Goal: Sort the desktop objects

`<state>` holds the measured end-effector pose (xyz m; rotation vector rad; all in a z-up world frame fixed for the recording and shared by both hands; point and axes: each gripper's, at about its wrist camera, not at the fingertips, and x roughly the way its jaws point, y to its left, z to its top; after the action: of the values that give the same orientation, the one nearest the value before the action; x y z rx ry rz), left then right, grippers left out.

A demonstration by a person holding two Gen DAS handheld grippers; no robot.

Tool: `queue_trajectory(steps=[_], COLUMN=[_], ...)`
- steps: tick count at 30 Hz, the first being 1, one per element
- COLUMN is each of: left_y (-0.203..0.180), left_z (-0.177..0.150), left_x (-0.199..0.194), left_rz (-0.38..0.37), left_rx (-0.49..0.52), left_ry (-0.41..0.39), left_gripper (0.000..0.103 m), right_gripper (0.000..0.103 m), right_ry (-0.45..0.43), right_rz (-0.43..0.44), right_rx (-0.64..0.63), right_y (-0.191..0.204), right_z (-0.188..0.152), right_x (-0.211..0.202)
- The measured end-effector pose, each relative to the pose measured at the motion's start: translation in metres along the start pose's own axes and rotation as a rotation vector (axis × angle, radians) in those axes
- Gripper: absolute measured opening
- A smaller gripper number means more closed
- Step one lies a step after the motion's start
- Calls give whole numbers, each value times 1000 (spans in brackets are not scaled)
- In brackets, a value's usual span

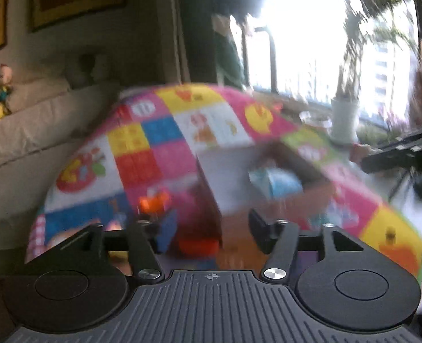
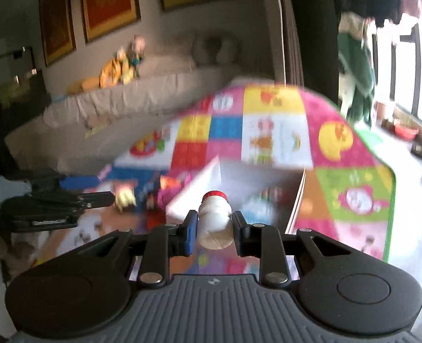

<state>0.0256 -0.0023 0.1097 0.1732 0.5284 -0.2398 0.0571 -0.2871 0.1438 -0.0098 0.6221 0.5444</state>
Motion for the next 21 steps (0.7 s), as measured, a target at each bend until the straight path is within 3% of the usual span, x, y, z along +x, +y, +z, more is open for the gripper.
queue_trajectory(steps=[2,3,6,10,16,21], left_y=[0,-1,-11,-22,-9,0], left_z=[-22,-35,-66,-91,-90,-85], left_x=[0,1,-1,5,36,51], left_rz=[-29,-56,-86,-35,-3,-76], left_rx=[33,54,110,160,129,50], left_ry=[47,80,156,202,202,226], left_gripper=[92,95,97,99,100,100], right_gripper=[25,25,25,25,25,26], right_ry=[66,95,161,224,274,299], right_rz=[11,14,10,42,83,84], right_rx=[7,6,-10,-5,-33,-30], right_y=[3,5,13,24,42,42], right_z=[-17,-26,-49,-68,-80,-85], right_x=[17,24,42,58,73,78])
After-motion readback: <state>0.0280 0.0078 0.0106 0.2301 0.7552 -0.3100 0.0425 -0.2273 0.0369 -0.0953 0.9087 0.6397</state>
